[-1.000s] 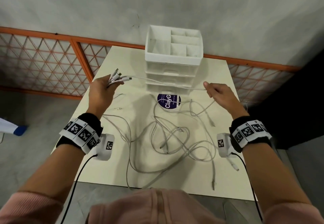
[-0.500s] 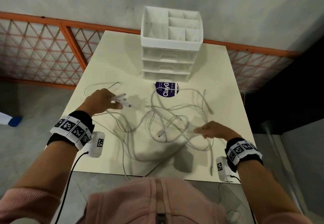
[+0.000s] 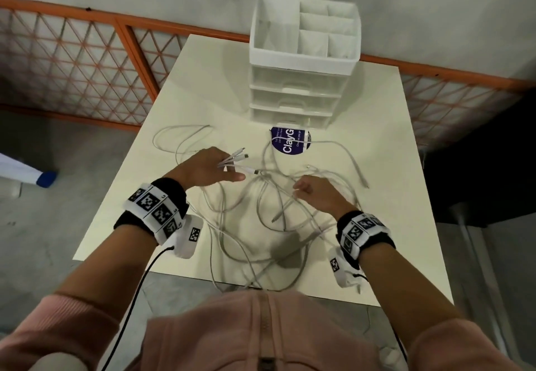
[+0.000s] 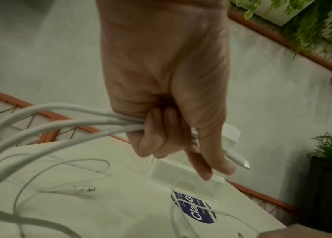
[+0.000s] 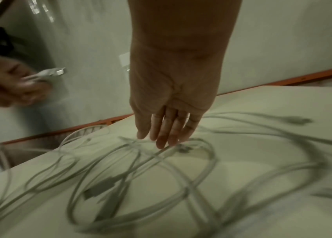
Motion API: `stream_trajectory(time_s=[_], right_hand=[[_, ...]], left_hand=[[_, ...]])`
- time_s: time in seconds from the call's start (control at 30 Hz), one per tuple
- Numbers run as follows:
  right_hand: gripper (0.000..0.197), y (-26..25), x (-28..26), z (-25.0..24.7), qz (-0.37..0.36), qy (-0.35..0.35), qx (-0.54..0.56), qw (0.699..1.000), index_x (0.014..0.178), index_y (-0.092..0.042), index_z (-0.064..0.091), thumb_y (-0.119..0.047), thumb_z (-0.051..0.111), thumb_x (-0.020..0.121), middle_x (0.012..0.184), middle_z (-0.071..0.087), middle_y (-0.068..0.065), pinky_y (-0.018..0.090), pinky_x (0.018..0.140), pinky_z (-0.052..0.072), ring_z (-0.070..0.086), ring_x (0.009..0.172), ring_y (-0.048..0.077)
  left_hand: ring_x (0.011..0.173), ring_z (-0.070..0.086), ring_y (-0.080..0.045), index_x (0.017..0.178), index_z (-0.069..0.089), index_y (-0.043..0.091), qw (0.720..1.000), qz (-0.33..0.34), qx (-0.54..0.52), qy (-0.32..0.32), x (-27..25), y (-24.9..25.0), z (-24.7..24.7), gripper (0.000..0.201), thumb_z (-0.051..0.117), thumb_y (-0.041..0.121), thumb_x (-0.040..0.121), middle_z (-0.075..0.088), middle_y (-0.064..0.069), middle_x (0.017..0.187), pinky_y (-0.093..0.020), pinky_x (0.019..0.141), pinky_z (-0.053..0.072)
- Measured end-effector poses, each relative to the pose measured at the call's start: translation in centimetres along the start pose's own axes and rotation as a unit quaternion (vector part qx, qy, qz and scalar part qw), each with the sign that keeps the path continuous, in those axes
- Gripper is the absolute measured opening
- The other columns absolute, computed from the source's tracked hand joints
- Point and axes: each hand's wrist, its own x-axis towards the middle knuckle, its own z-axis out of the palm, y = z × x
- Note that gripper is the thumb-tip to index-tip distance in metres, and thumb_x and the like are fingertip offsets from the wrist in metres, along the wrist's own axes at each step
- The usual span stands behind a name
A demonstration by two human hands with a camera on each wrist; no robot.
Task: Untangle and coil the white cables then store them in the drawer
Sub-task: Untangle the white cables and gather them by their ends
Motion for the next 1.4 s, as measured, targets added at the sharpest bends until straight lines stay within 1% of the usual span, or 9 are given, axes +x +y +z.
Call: stream_trajectory(time_s=[0.13,0.3,0.4,0.53,0.7,0.9,1.13,1.27,1.4], right_hand=[[0.032,-2.3,1.6,2.7,-0.024,-0.051,-0.038,0.998,0.113,-0.009,0.061,-0.023,0.067,0.085,0.101,0.065,0.007,0.034,0.09,0.042,0.057,0.094,0.019],[0.016,-5.1,1.9,1.4,-0.078,-0.017,0.084,0.993,0.103,0.0,0.065,-0.008,0.06,0.09,0.076,0.064,-0.002,0.008,0.061,0.04,0.054,0.06,-0.008],[0.017,-7.0,1.2,-0.6,-0.152,-0.079,0.096,0.98,0.101,-0.004,0.07,-0.011,0.067,0.085,0.077,0.067,-0.007,0.005,0.066,0.041,0.058,0.063,-0.009],[0.018,-7.3,0.5,-1.3,-0.16,-0.153,0.088,0.971,0.101,-0.01,0.073,-0.017,0.068,0.085,0.085,0.073,0.005,0.012,0.074,0.045,0.066,0.08,0.011],[0.023,-6.6,0.9,-2.4,-0.047,0.022,0.268,0.962,0.102,-0.017,0.058,-0.032,0.041,0.099,0.098,0.07,0.013,0.029,0.073,0.053,0.066,0.078,0.02],[0.018,-8.5,1.2,-4.9,-0.108,0.139,0.434,0.884,0.101,-0.003,0.057,-0.014,0.044,0.099,0.076,0.063,0.004,0.018,0.058,0.053,0.064,0.062,0.004],[0.014,-11.5,0.1,-4.9,-0.176,0.051,0.276,0.944,0.088,-0.007,0.057,-0.021,0.057,0.093,0.073,0.065,0.002,0.019,0.063,0.051,0.064,0.061,0.002],[0.051,-11.8,-1.4,-4.1,-0.126,-0.09,0.218,0.963,0.107,-0.01,0.054,-0.051,0.025,0.098,0.096,0.071,0.004,0.028,0.087,0.049,0.067,0.092,0.012],[0.05,-8.0,-1.9,-2.8,-0.119,-0.194,0.051,0.972,0.082,-0.013,0.065,-0.051,0.036,0.096,0.066,0.058,0.002,0.023,0.075,0.041,0.057,0.064,0.01]], left_hand=[[0.055,0.04,-0.009,0.058,0.043,0.019,0.999,-0.011,-0.027,0.02,0.4,0.9,0.7,0.041,0.066,0.039,0.085,0.042,0.003,0.058,-0.025,0.055,0.031],[0.059,0.037,-0.02,0.069,0.036,0.015,0.983,-0.06,-0.166,0.04,0.9,1.5,2.2,0.041,0.042,0.043,0.097,0.038,-0.005,0.065,-0.029,0.055,0.033],[0.06,0.058,-0.013,0.09,0.05,0.007,0.968,-0.056,-0.239,0.058,1.4,1.8,2.6,0.033,0.047,0.04,0.096,0.06,-0.007,0.077,-0.02,0.052,0.045],[0.054,0.067,-0.002,0.074,0.028,0.017,0.931,0.017,-0.352,0.09,1.7,2.7,2.6,0.033,0.05,0.005,0.096,0.065,-0.012,0.078,-0.018,0.054,0.049],[0.059,0.065,-0.009,0.073,0.026,0.019,0.922,0.105,-0.371,0.041,1.3,3.7,1.7,0.035,0.047,0.005,0.098,0.069,-0.008,0.081,-0.018,0.054,0.047],[0.06,0.063,-0.011,0.072,0.027,0.021,0.935,0.112,-0.337,-0.023,0.2,4.6,1.4,0.037,0.052,0.009,0.096,0.073,-0.004,0.08,-0.019,0.055,0.045],[0.049,0.044,-0.005,0.08,0.038,0.01,0.942,0.126,-0.308,0.046,0.0,6.1,1.3,0.024,0.048,0.02,0.099,0.056,0.0,0.07,-0.018,0.053,0.038],[0.05,0.037,-0.001,0.078,0.031,0.018,0.903,0.133,-0.398,0.093,-0.5,6.8,0.6,0.025,0.037,0.015,0.102,0.041,0.002,0.067,-0.014,0.047,0.032],[0.054,0.034,-0.001,0.08,0.027,0.023,0.897,0.121,-0.387,0.173,-1.0,6.3,-1.2,0.027,0.036,0.011,0.102,0.032,0.003,0.069,-0.017,0.045,0.02]])
